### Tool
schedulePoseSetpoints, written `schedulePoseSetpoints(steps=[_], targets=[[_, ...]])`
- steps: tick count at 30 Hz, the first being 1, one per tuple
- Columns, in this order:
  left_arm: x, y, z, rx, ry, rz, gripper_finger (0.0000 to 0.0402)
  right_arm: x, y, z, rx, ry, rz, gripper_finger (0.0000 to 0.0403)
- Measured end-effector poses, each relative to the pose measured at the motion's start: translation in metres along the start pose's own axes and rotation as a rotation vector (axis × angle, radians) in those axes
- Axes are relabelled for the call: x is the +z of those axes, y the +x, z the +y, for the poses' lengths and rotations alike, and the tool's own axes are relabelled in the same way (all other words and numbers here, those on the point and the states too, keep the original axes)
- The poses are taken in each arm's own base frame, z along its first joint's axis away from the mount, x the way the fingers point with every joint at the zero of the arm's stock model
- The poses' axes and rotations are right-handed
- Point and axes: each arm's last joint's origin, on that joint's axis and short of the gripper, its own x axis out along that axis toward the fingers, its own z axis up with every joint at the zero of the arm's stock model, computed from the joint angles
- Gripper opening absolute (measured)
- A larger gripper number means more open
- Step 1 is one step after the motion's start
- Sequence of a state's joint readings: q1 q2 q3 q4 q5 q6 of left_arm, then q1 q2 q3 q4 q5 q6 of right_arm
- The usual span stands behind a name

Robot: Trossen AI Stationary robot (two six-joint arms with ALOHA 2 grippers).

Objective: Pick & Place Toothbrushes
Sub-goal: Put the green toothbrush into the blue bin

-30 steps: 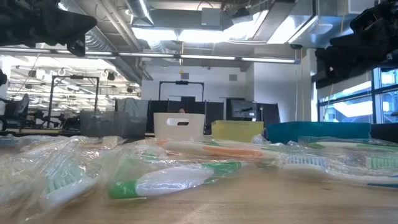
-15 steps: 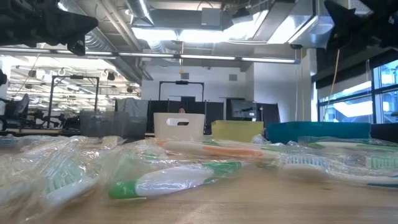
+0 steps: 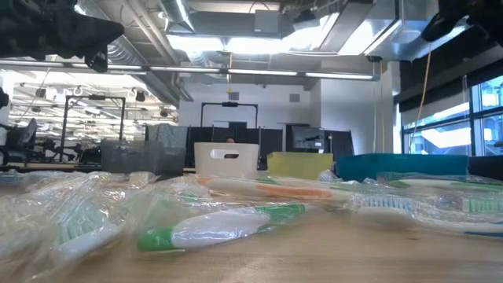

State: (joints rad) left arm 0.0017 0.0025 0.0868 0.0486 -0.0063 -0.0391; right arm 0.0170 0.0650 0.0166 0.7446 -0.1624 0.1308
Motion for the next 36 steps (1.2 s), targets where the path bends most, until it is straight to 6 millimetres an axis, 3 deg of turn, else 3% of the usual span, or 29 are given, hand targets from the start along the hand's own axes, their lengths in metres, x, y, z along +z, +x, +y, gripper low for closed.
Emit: schedulePoseSetpoints(steps=[6,14,17,22,27,36], targets=[[0.000,0.000,0.000,0.000,0.000,0.000,0.0010,0.007,0.000,0.001,0.015,0.032,-0.076,0.0180],[0.000,0.000,0.000,0.000,0.000,0.000,0.0011,0.025,0.010,0.001,-0.010,0.028,-0.088,0.0214],[0.000,0.000,0.000,0.000,0.000,0.000,0.0009,0.033,0.026,-0.003,-0.097,0.052,0.053,0.0221],[0.000,0.000,0.000,0.001,0.000,0.000,0.0009,0.044,0.051,-0.007,-0.224,0.133,0.437,0.0211],[0.000,0.000,0.000,0.001,0.000,0.000,0.0013,0.046,0.060,-0.008,-0.316,0.239,0.779,0.0186],[0.000,0.000,0.000,0.001,0.000,0.000,0.0012,0.035,0.069,-0.007,-0.298,0.418,1.119,0.0155]])
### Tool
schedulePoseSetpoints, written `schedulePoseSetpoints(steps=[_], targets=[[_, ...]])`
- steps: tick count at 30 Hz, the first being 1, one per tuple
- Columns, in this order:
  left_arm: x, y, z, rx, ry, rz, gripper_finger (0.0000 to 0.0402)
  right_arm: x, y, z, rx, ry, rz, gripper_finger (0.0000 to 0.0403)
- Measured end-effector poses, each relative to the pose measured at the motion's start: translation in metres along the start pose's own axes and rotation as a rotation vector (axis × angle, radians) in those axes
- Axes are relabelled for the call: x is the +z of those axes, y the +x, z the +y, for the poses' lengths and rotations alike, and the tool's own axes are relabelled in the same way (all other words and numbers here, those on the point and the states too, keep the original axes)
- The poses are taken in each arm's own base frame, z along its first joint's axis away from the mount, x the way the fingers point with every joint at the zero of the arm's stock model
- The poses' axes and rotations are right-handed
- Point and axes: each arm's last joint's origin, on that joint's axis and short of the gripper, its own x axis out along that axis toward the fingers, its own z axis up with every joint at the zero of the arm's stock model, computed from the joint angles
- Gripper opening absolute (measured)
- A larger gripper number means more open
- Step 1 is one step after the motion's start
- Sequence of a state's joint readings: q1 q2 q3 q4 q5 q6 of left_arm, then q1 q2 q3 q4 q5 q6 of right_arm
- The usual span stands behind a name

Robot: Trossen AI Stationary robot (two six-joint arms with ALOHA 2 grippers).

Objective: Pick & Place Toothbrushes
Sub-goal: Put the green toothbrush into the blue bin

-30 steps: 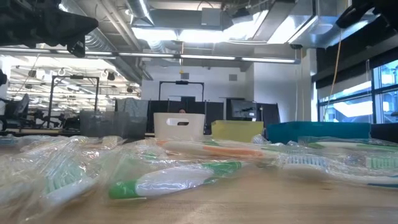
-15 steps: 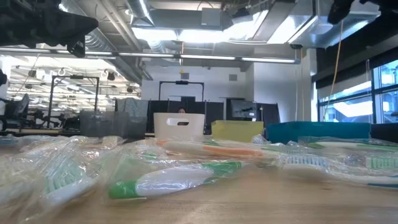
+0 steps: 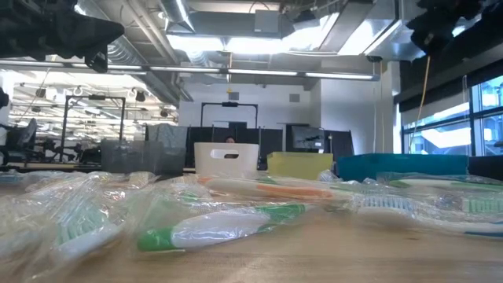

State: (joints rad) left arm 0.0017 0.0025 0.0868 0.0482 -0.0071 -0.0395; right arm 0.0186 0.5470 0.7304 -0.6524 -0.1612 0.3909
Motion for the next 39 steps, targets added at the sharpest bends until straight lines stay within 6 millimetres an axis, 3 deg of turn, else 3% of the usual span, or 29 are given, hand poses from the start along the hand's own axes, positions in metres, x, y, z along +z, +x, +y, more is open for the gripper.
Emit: schedulePoseSetpoints(steps=[12,22,28,39], targets=[[0.000,0.000,0.000,0.000,0.000,0.000,0.0013,-0.021,0.057,0.003,-0.054,0.168,0.453,0.0212],[0.000,0.000,0.000,0.000,0.000,0.000,0.0013,-0.040,0.089,0.013,-0.148,0.212,0.640,0.0184],[0.000,0.000,0.000,0.000,0.000,0.000,0.0010,-0.054,0.104,0.021,-0.235,0.106,0.677,0.0187],[0.000,0.000,0.000,0.000,0.000,0.001,0.0010,-0.077,0.127,0.029,-0.347,-0.074,0.753,0.0240]])
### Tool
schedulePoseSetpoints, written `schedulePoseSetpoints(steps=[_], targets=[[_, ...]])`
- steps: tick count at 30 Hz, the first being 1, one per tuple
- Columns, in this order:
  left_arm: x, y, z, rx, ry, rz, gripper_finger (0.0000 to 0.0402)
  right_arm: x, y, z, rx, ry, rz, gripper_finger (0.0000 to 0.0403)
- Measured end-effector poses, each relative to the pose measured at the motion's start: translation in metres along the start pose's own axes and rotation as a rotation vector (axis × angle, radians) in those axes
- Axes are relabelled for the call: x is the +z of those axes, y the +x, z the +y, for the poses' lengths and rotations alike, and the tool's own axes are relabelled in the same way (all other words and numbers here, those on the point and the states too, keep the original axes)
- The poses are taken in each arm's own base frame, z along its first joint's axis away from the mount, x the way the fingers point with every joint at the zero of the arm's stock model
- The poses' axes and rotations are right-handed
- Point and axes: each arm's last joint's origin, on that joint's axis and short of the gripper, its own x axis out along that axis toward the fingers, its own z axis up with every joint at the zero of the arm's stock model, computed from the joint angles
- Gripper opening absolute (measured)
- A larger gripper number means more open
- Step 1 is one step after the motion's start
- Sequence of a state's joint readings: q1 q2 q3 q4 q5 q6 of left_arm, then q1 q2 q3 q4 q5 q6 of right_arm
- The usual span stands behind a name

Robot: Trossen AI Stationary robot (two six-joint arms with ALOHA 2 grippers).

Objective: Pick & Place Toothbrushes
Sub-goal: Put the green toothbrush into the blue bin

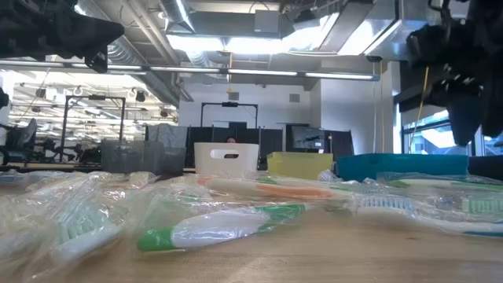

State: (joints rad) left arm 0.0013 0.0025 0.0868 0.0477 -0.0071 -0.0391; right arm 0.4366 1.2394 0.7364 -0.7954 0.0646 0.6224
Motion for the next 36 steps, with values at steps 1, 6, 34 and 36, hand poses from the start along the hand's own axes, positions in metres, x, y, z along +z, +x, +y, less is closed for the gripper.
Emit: schedulePoseSetpoints(steps=[1,6,34,36], targets=[[0.000,0.000,0.000,0.000,0.000,0.000,0.0011,0.001,0.004,0.002,-0.007,-0.002,0.006,0.0242],[0.000,0.000,0.000,0.001,0.000,0.000,0.0012,0.005,0.021,0.007,-0.030,-0.011,0.033,0.0243],[0.000,0.000,0.000,0.001,0.019,0.000,0.0012,0.008,0.053,0.010,-0.130,0.114,0.090,0.0033],[0.000,0.000,0.000,0.001,0.019,0.000,0.0013,0.008,0.053,0.010,-0.130,0.114,0.090,0.0020]])
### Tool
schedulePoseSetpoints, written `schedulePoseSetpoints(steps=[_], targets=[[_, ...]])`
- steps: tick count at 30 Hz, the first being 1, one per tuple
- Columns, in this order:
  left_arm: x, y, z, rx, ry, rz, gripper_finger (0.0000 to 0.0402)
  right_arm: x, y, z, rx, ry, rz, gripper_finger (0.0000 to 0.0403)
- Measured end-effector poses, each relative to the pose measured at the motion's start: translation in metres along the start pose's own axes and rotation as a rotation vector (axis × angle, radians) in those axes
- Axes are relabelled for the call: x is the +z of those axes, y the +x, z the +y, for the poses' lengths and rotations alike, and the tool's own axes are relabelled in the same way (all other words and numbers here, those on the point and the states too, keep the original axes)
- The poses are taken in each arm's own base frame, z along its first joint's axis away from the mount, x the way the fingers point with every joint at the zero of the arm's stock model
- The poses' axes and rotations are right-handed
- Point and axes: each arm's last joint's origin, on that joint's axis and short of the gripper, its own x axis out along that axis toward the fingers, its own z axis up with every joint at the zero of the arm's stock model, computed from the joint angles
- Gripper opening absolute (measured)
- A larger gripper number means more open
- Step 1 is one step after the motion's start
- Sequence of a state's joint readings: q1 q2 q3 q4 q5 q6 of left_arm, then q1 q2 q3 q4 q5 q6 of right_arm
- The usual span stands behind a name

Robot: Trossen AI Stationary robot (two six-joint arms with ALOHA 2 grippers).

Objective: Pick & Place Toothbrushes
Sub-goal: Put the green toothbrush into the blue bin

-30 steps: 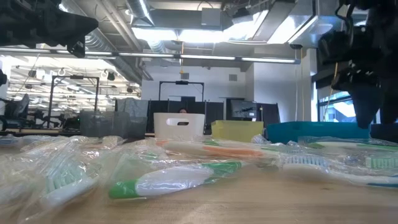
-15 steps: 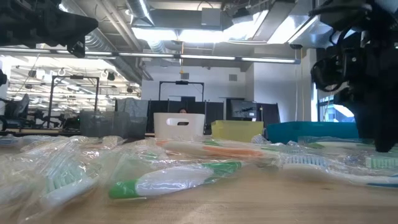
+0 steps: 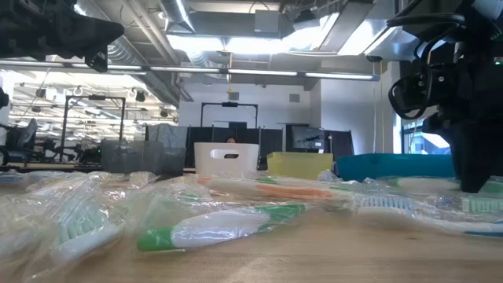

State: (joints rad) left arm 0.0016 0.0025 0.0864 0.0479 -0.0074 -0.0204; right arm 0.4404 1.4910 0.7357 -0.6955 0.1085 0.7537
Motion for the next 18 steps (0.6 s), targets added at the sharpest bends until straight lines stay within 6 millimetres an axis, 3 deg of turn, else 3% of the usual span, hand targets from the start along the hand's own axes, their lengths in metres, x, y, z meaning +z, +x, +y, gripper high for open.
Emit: schedulePoseSetpoints(steps=[9,18], targets=[[0.000,0.000,0.000,0.000,0.000,0.000,0.0013,-0.001,-0.003,0.000,0.019,0.018,0.004,0.0036],[0.000,0.000,0.000,0.000,0.001,-0.001,0.0008,-0.002,-0.036,-0.009,0.068,0.020,-0.150,0.0014]])
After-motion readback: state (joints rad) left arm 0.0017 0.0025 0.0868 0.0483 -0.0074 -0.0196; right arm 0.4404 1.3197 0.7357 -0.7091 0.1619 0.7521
